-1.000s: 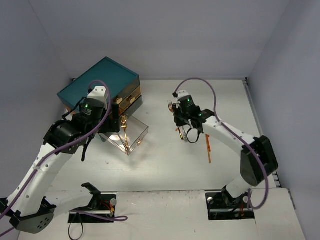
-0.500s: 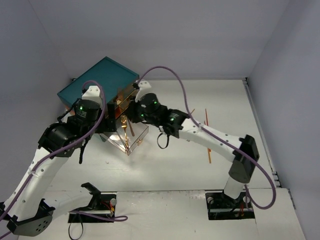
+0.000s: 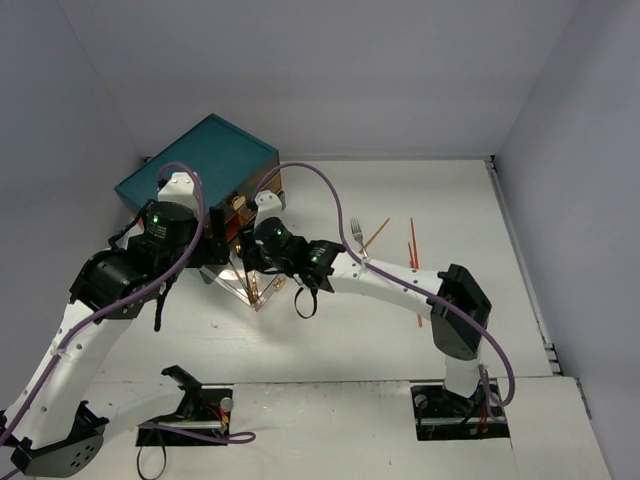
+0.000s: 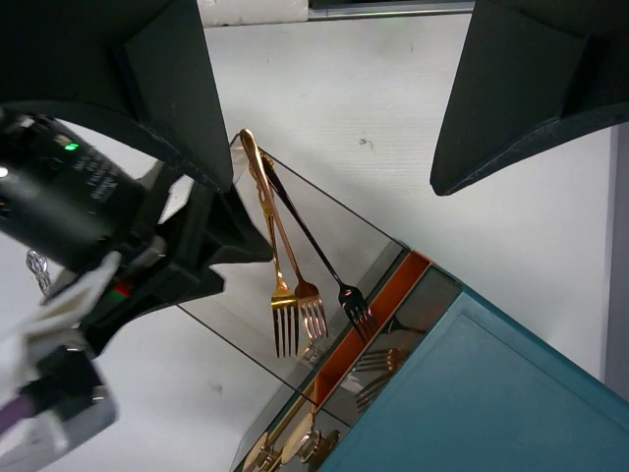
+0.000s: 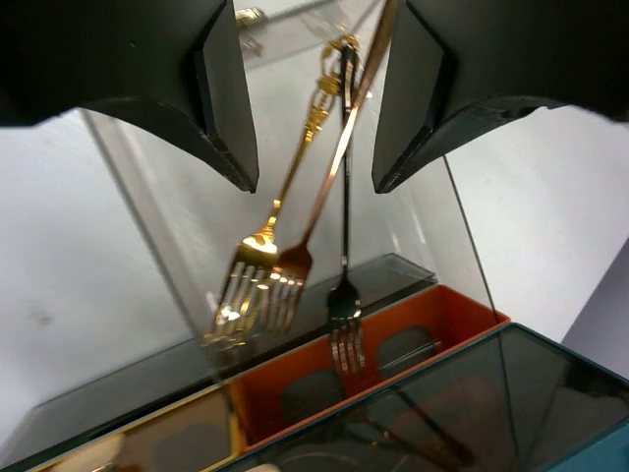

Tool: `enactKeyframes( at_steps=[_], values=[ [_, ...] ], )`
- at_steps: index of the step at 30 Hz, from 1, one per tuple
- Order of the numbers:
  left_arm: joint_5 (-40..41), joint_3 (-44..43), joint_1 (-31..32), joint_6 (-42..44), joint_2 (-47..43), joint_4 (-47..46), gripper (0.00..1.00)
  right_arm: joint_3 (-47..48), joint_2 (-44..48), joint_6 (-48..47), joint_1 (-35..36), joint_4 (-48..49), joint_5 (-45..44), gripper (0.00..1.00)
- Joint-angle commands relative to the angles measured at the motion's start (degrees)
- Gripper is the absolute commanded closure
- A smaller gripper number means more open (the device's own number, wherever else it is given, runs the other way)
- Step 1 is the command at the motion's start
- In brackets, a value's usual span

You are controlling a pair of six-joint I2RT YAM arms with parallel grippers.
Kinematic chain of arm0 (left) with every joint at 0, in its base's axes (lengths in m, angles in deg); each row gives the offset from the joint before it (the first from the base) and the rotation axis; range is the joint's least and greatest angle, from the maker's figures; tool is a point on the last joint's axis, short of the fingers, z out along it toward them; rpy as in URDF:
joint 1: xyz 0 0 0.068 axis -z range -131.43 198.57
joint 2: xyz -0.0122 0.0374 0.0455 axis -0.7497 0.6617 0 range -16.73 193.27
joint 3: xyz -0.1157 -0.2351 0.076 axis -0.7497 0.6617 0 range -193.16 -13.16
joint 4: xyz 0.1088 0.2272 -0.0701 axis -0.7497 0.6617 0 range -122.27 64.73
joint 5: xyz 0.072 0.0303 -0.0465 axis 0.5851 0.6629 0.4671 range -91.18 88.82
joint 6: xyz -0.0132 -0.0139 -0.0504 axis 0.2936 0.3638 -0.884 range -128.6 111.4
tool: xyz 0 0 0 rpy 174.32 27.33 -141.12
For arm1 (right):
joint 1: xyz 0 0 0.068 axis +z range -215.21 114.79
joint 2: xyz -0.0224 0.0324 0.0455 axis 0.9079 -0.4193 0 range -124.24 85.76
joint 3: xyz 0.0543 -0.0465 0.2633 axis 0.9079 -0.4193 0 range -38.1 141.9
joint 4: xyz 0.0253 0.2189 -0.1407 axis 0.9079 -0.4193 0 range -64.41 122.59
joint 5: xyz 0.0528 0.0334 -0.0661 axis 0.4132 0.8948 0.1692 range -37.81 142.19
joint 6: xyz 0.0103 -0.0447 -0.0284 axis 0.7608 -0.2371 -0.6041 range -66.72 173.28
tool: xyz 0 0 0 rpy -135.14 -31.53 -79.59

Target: Sort the eating utensils into containers

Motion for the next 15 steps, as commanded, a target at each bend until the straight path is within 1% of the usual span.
enactKeyframes(
  at_steps=[1,3,4,6,7,8,10,11,13,15],
  values=[
    [0.2,-1.0,-0.4,1.0,-0.5,-1.5,0.20,-2.5,11.6,-7.4,-1.1,2.5,-7.9,0.51],
    [0.4,-1.0,-0.4,1.4,-0.6,-1.5,0.20,-4.4,15.1,-9.1,-3.7,0.7,-9.0,0.50],
    [0.3,-0.9,-0.4,1.5,-0.6,-1.5,0.20,-6.3,16.0,-9.5,-6.2,0.3,-8.5,0.50],
    [0.1,-0.8,-0.4,1.6,-0.7,-1.5,0.20,-10.3,18.7,-9.8,-11.7,-0.8,-5.0,0.51],
    [0.1,-0.8,-0.5,1.6,-0.6,-1.5,0.20,-12.0,19.6,-10.0,-12.1,-1.1,-4.6,0.51],
    [0.0,-0.7,-0.5,1.7,-0.5,-1.5,0.20,-14.7,21.0,-11.1,-15.9,-1.6,-1.2,0.52],
    [-0.6,-0.5,-0.6,1.9,-0.4,-1.4,0.20,-17.0,21.5,-13.0,-21.5,-2.5,1.2,0.52],
    [-0.6,-0.4,-0.6,1.9,-0.4,-1.4,0.20,-17.9,21.5,-13.8,-21.8,-2.5,2.5,0.52],
    [-1.1,-0.2,-0.7,1.9,-0.2,-1.5,0.20,-19.8,20.1,-15.5,-27.2,-2.9,6.5,0.53],
    [-1.6,-0.1,-0.8,1.9,0.1,-1.5,0.20,-20.1,17.9,-16.2,-30.4,-3.0,9.0,0.55]
  ],
)
